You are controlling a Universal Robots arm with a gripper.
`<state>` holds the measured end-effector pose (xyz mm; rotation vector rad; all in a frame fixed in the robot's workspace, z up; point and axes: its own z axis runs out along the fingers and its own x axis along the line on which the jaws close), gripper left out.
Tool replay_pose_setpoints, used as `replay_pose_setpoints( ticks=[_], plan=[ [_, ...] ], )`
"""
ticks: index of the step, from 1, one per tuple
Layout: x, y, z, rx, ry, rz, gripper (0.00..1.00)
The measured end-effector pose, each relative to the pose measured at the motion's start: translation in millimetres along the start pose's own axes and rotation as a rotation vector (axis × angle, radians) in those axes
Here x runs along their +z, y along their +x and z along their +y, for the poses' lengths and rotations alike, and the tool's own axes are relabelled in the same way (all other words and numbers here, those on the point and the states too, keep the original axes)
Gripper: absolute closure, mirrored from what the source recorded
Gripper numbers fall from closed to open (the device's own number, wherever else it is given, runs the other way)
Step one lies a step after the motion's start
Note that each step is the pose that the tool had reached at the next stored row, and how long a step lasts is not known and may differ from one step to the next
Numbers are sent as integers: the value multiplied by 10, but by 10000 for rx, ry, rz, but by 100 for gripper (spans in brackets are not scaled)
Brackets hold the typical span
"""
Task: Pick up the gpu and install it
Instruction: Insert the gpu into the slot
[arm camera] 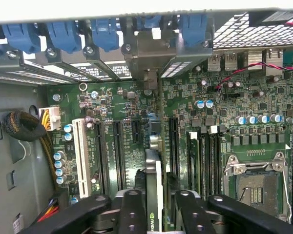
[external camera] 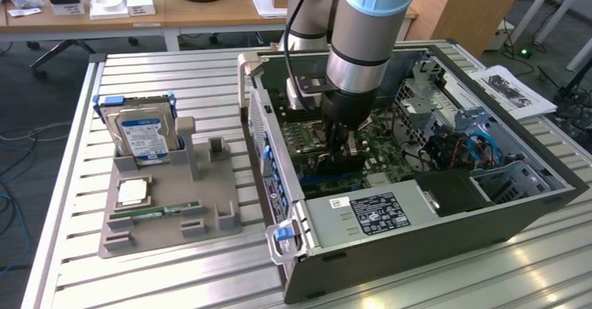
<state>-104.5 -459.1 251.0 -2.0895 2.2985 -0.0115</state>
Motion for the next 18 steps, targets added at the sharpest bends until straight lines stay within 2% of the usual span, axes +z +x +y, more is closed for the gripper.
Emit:
replay_pose_setpoints(
  ticks=[18],
  plan=[
    [0,9,-1,-92,-1,-10,73]
  ],
)
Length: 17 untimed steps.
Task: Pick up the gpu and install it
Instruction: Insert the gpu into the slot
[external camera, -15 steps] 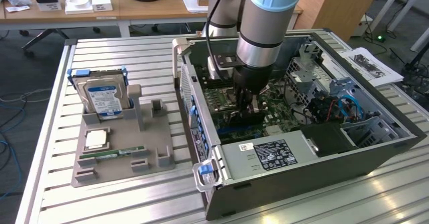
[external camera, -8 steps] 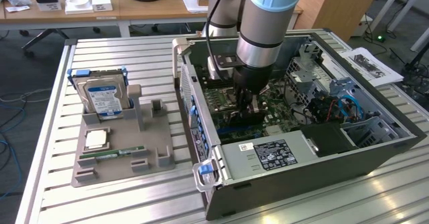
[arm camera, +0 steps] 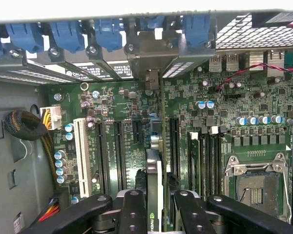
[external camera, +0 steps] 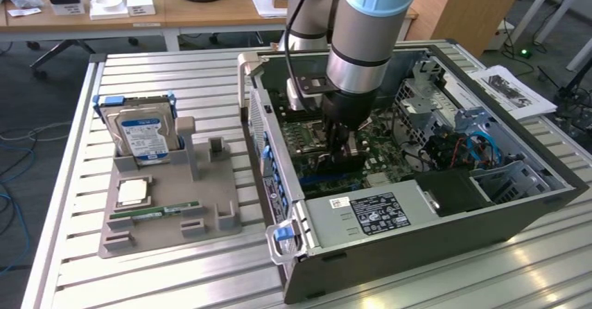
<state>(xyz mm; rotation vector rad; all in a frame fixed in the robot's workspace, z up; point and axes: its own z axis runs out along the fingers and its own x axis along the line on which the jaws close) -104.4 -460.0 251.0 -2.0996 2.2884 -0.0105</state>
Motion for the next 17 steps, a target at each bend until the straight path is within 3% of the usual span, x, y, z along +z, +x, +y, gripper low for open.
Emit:
replay_pose_setpoints(
  ticks=[17],
  plan=[
    [0,2,0,-168,-5,-2,73]
  ],
)
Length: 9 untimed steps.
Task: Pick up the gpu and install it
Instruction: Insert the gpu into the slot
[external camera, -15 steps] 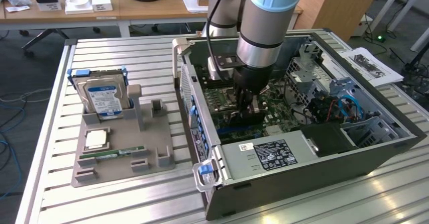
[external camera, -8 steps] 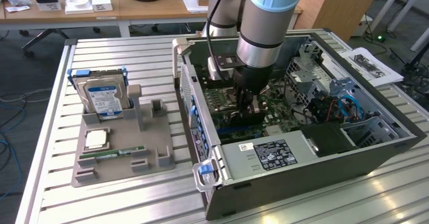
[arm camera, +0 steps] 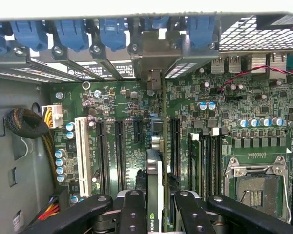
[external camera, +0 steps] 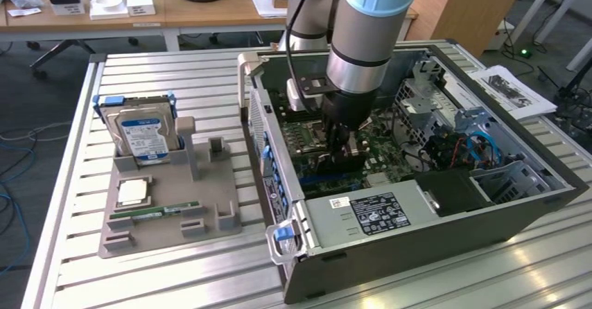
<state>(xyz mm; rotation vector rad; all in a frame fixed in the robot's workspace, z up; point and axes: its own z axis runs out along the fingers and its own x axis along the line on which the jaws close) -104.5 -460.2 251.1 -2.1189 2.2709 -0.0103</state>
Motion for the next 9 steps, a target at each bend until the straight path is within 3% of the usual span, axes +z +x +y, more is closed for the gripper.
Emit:
replay_pose_setpoints(
  ticks=[9],
  plan=[
    [0,7,0,-44,1,16,73]
  ],
)
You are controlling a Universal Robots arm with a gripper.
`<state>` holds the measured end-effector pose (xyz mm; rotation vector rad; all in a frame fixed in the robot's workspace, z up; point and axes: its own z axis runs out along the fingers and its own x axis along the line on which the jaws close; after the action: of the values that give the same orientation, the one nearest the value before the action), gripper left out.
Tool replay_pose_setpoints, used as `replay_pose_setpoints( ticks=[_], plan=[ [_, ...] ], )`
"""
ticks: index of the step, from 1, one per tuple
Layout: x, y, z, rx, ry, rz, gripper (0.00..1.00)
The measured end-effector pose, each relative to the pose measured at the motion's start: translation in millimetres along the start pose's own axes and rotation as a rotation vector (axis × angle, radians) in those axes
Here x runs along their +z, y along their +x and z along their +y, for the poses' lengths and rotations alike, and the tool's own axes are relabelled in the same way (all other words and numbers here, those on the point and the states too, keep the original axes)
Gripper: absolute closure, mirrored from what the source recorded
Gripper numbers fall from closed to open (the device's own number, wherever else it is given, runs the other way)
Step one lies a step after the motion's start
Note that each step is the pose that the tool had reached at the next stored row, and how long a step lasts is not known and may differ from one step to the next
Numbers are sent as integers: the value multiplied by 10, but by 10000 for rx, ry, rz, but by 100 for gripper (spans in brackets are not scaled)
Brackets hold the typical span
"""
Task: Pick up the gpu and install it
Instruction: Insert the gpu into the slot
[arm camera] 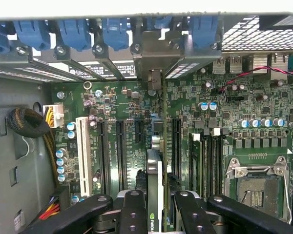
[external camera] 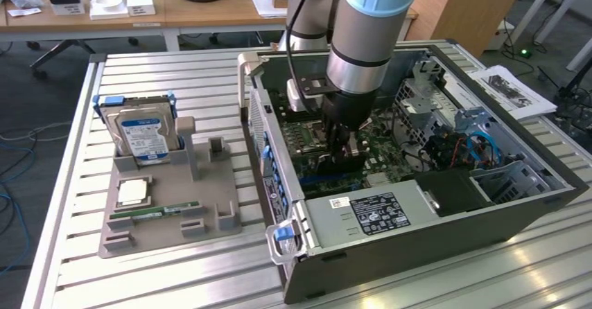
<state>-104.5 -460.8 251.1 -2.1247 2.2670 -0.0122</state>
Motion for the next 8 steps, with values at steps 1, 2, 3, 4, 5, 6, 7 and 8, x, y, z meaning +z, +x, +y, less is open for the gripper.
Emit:
replay_pose_setpoints(
  ticks=[1,2,3,4,5,6,7,8],
  plan=[
    [0,0,0,-1,0,-1,73],
    [0,0,0,-2,0,-1,73],
    [1,0,0,-2,0,0,73],
    [6,1,0,-2,-1,4,73],
    [11,2,1,-2,-4,9,73],
    [14,2,1,-2,-5,11,73],
    [16,1,1,-2,-4,9,73],
    [21,0,1,-2,-1,0,73]
  ],
)
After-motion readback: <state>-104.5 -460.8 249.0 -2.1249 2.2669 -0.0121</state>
